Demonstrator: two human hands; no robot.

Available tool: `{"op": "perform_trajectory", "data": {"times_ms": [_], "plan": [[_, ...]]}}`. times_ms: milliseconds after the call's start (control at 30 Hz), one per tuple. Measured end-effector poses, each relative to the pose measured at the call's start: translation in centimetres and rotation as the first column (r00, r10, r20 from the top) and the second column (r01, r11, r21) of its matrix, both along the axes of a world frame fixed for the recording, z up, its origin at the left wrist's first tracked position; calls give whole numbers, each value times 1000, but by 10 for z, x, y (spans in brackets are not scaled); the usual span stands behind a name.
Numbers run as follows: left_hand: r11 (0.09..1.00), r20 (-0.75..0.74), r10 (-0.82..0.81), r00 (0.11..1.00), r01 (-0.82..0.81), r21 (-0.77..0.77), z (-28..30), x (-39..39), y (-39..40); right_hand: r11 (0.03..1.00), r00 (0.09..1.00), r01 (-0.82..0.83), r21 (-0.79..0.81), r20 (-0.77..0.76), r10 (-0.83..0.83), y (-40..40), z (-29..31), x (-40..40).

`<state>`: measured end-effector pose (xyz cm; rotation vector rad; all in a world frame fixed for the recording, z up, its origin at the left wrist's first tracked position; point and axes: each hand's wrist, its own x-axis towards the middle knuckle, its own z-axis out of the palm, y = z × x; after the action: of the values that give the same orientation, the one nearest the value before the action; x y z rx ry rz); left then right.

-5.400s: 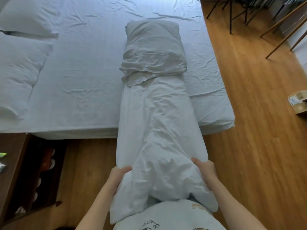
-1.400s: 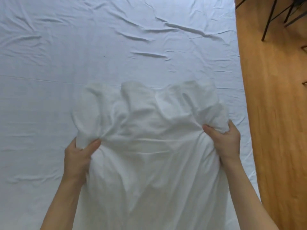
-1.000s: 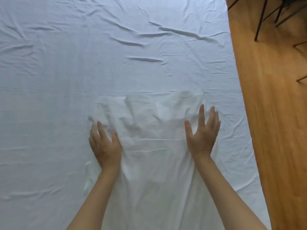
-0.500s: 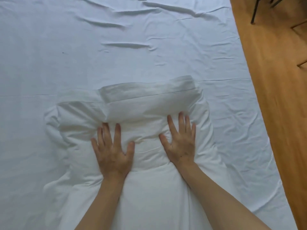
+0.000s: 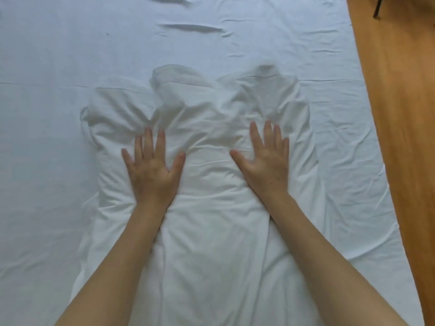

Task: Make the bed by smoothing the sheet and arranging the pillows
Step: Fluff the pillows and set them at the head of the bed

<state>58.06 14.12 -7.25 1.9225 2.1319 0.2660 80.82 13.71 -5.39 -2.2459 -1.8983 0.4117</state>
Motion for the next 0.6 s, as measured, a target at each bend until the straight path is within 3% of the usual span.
{"op": "perform_trajectory", "data": {"times_ms": [133,200,233,300,367,400,467,600], "plan": [[987,-85,148,985,-152,-45,28,-38,-66,995,994,98,11,39,-99,-74,32,16],[927,-38,317,948,-318,-197,36,-65,-90,968,968,249,-45,47,-246,-97,44,34],[854,40,440,897,-404,-326,40,-76,-100,931,939,341,-130,5,-344,-104,47,46],[704,225,635,739,-433,-563,40,-91,-112,810,796,461,-362,-236,-558,-110,44,70],[663,346,678,649,-336,-669,30,-96,-116,754,551,407,-516,-519,-653,-110,33,86],[668,370,667,647,-300,-681,23,-97,-114,758,477,359,-544,-592,-650,-110,24,91],[666,398,662,635,-255,-701,8,-98,-105,754,406,283,-592,-638,-654,-107,5,97],[678,513,685,517,-194,-709,-10,-95,-97,689,215,154,-709,-656,-723,-101,-16,94]]}}
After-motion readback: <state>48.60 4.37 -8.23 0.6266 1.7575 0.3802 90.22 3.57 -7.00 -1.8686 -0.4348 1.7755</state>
